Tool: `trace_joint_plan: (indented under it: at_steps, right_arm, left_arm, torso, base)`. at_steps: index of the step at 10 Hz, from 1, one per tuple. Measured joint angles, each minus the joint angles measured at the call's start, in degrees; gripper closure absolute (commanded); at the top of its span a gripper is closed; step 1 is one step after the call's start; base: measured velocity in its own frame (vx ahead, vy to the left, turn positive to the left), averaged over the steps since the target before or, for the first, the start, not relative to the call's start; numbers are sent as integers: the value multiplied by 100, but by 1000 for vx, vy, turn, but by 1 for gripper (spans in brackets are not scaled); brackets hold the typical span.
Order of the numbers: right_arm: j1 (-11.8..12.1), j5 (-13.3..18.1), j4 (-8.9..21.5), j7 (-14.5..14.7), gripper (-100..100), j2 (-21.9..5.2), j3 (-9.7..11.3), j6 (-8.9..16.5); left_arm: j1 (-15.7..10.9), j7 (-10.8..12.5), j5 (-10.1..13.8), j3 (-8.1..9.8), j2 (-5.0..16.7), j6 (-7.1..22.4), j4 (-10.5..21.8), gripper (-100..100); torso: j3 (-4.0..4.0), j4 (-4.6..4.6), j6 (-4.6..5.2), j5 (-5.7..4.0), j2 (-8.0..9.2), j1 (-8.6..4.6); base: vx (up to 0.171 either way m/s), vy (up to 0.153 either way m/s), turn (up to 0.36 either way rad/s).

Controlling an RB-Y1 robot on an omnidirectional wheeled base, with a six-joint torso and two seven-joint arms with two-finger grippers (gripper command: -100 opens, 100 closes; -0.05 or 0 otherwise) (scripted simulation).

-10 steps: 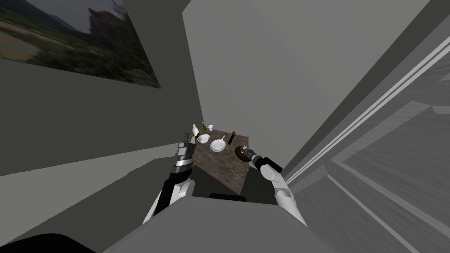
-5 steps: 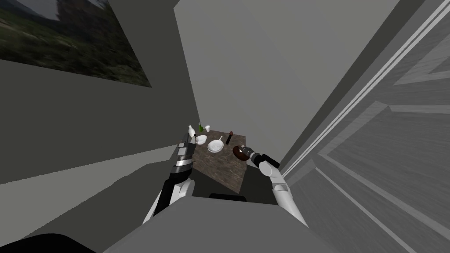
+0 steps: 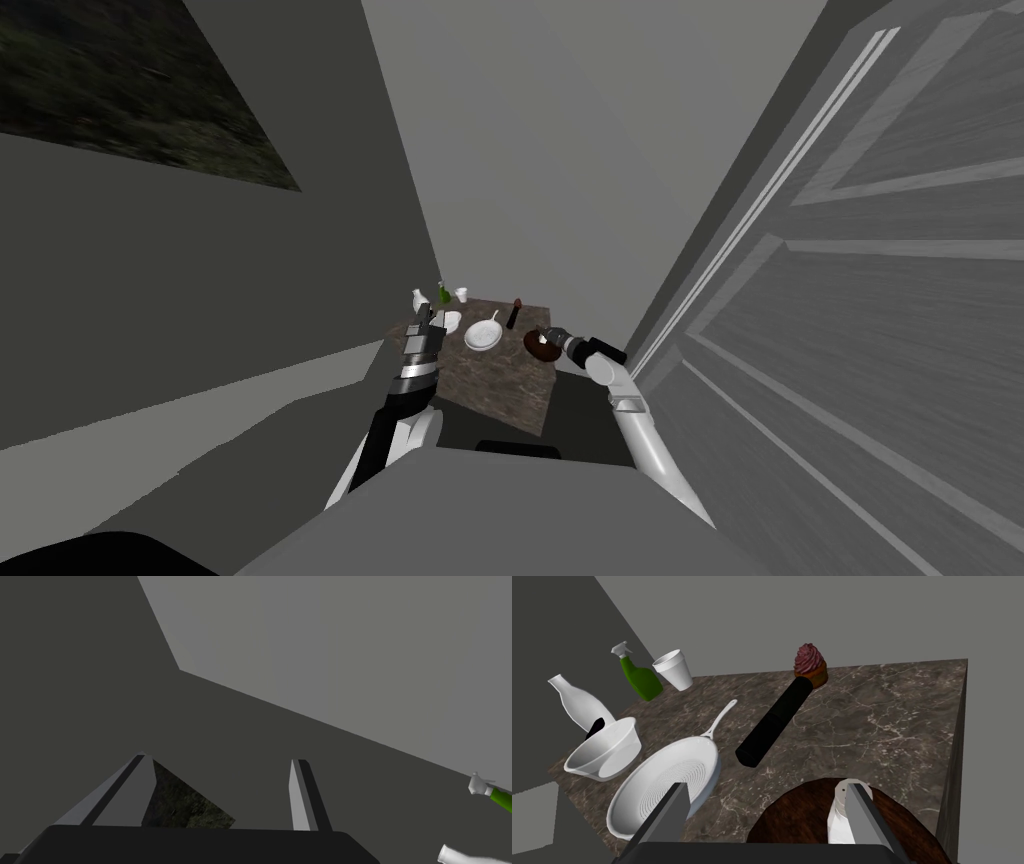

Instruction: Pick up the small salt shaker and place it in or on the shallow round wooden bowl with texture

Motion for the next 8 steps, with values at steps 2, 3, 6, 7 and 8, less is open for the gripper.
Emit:
trace_joint_plan:
  at_steps: [2,3,6,7,8]
  right_arm:
    - [-245,29,-49,-149,-100,-51,60,252]
    - [-255,26,-50,-159,0,-55,63,273]
    - [-254,26,-50,-158,0,-54,63,272]
    - [-254,26,-50,-158,0,-54,63,272]
    - [-254,26,-50,-158,0,-54,63,272]
  left_arm:
    - [0,0,0,0,0,0,0,0]
    - [-1,0,0,0,0,0,0,0]
    - [-1,0,0,0,0,0,0,0]
    - [-1,0,0,0,0,0,0,0]
    - [-1,0,0,0,0,0,0,0]
  torso:
    - [-1,0,-1,0,-1,0]
    - [-1,-1,-3,-1,-1,-6]
    - [0,-1,-3,-4,-1,-14]
    - [0,-1,-3,-4,-1,-15]
    - [0,-1,-3,-4,-1,-15]
  base:
    - [0,29,-118]
    - [0,0,0]
    - [0,0,0]
    - [0,0,0]
    - [0,0,0]
